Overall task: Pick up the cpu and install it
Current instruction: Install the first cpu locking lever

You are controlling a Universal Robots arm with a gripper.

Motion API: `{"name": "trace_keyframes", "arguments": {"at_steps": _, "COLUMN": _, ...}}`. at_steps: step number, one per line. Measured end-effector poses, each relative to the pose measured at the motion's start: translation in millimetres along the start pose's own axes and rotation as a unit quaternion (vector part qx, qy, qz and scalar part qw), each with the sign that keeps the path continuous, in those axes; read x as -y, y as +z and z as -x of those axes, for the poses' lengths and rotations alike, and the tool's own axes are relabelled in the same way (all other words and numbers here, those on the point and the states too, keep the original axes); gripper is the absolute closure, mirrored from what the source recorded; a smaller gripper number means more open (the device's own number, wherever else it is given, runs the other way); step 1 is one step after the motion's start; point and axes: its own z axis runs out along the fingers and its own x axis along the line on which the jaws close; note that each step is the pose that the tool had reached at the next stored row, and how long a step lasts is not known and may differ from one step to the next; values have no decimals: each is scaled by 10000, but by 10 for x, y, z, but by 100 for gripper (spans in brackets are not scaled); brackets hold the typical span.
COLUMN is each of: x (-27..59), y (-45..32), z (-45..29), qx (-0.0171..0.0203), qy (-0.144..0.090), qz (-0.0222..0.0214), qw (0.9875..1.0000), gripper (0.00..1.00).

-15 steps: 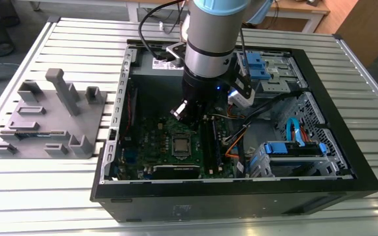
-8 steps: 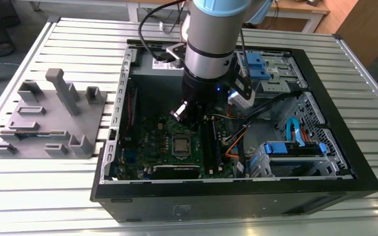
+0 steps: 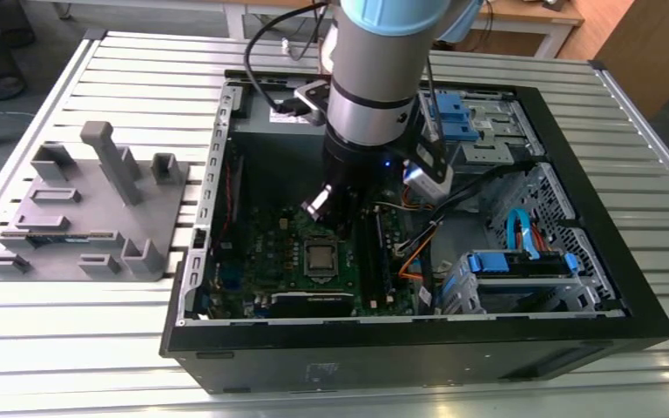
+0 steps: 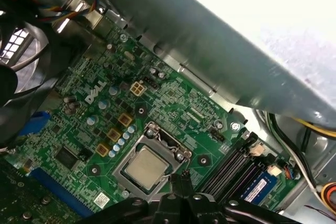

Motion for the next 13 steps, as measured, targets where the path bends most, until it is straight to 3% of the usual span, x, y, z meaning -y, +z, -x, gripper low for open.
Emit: {"name": "trace_keyframes", "arguments": {"at_steps": 13, "x": 39, "y": 65, "z": -30, "qx": 2, "qy": 22, "qz": -4, "qw": 10000, "gripper": 89}}
